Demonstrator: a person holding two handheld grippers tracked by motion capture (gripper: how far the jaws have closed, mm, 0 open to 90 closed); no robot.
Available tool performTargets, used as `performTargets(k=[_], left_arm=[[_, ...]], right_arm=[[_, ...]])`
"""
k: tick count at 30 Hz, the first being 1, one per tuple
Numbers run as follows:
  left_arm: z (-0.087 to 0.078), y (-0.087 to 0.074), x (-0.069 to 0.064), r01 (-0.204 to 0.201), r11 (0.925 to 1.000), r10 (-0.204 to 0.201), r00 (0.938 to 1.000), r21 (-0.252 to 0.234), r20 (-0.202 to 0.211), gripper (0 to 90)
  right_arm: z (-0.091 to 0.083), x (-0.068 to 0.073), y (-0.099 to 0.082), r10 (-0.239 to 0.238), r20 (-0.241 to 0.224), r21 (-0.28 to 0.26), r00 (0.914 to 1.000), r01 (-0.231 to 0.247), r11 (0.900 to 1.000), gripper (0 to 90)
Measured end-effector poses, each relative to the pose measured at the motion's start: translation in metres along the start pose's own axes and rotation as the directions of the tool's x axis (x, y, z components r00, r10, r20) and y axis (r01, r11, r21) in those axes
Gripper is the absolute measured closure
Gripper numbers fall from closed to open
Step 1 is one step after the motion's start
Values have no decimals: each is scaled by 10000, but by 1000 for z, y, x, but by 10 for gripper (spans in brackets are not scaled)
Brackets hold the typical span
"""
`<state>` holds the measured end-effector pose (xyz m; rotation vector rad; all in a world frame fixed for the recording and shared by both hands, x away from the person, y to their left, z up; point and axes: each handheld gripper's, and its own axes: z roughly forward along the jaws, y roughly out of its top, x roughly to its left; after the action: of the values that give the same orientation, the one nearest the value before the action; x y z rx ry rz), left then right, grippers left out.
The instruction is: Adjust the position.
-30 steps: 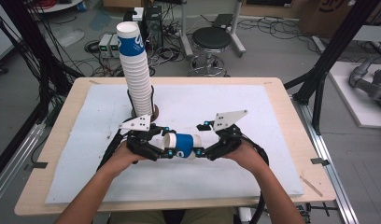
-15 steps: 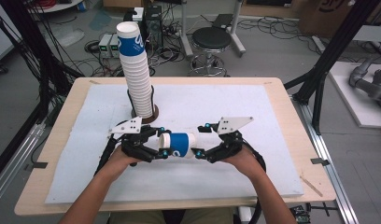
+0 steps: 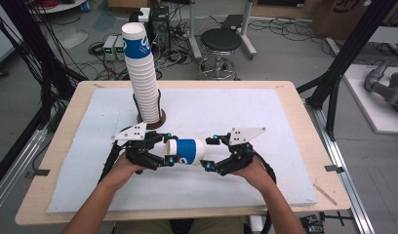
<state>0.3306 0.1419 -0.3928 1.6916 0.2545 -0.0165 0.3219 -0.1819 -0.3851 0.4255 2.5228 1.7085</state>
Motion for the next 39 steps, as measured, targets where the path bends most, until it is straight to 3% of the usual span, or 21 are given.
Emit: performTargets(k=[12, 16, 21, 25, 32, 38, 39], left_arm=[[-1, 1, -1, 90, 9995, -72, 9982, -301, 601, 306], [3, 0, -2, 80, 9988, -28, 9944, -487, 1053, 310], [7, -2, -4, 16, 9994, 35, 9900, -360, 1409, 311], [7, -2, -4, -8, 9991, 69, 9890, -412, 1481, 312], [5, -1, -4, -256, 9989, 309, 9893, -386, 1425, 320], [6, -1, -10, -543, 9981, 507, 9928, 302, 1089, 312], [7, 0, -12, -673, 9955, 619, 9948, 663, 806, 286]], right_arm=[[2, -1, -4, 159, -296, -1, 9994, -159, 9999, 197], [7, 1, -4, 241, -771, 1, 9967, -241, 9997, 173], [12, 4, -5, 213, -1271, -1, 9917, -215, 9998, 175], [11, 4, -4, -24, -1475, -90, 9891, 11, 10000, 227], [8, 5, -3, -320, -1445, -350, 9890, 272, 9990, 297], [7, 5, -3, -487, -1462, 6, 9881, 493, 9988, 345], [8, 5, -3, -488, -1493, 103, 9876, 509, 9986, 345]])
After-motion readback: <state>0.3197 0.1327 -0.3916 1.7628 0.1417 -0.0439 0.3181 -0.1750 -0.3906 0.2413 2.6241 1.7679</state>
